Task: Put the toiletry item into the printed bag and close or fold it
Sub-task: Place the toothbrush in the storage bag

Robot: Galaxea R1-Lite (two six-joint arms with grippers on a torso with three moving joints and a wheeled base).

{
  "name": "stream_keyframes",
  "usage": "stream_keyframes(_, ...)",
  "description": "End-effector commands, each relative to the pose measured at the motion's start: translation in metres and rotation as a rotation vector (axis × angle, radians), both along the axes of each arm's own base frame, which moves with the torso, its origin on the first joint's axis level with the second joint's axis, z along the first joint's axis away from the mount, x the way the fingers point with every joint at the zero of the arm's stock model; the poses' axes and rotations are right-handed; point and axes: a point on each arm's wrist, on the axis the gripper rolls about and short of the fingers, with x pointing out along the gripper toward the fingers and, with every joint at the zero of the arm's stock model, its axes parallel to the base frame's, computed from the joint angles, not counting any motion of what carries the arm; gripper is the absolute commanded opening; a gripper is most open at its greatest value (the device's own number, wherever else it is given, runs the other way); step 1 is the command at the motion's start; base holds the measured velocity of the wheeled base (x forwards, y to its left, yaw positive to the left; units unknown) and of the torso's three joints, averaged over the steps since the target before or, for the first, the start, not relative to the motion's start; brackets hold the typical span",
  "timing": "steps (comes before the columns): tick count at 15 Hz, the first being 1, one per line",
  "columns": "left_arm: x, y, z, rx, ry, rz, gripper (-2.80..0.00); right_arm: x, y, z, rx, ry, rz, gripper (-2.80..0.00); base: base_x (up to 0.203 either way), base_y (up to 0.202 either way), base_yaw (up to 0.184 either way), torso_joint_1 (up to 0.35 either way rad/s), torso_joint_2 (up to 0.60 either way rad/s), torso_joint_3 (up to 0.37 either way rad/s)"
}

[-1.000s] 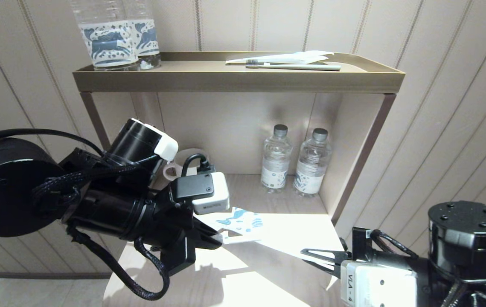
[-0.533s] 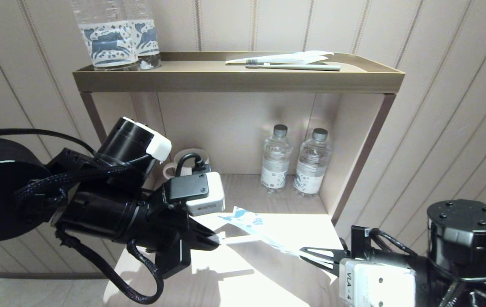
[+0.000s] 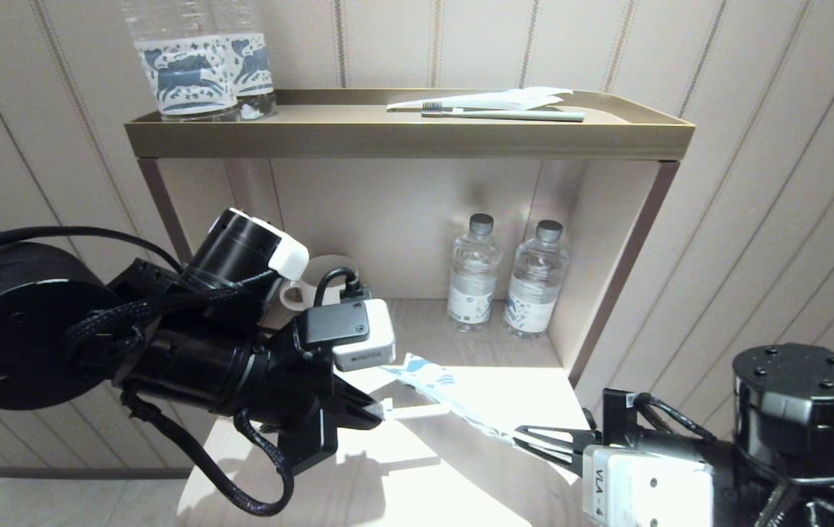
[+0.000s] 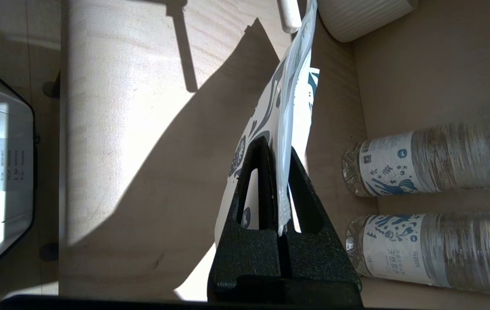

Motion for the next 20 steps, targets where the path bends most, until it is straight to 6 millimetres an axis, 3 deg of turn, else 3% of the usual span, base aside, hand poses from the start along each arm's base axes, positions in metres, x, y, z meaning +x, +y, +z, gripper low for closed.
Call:
stream_keyframes(1,0.0,0.0,-0.001,0.003,0.001,-0.005,-2.8,0.0,0.0,-0.001,-0.003,-0.004,0.004,-2.8,0.0,0.0,0.0,0.0,0.0,0.0)
stream_keyframes(6,-0.001,0.003,0.006,-0.012,-0.019,0.0,-2.8,0.0,0.0,0.0,-0.001,-0.006,0.005,-2.8,0.0,0.0,0.0,0.0,0.0,0.0)
stream_keyframes(11,0.001,0.0,-0.004,0.01,0.009,-0.001,-2.8,-0.002,0.001,0.0,-0.001,-0.007,0.012,-2.8,0.0,0.0,0.0,0.0,0.0,0.0)
stream_keyframes(20,0.005,-0.006,-0.002,-0.024,0.017,-0.031,-2.8,-0.006,0.011,0.003,0.017,0.001,0.056,-2.8,0.0,0.0,0.0,0.0,0.0,0.0)
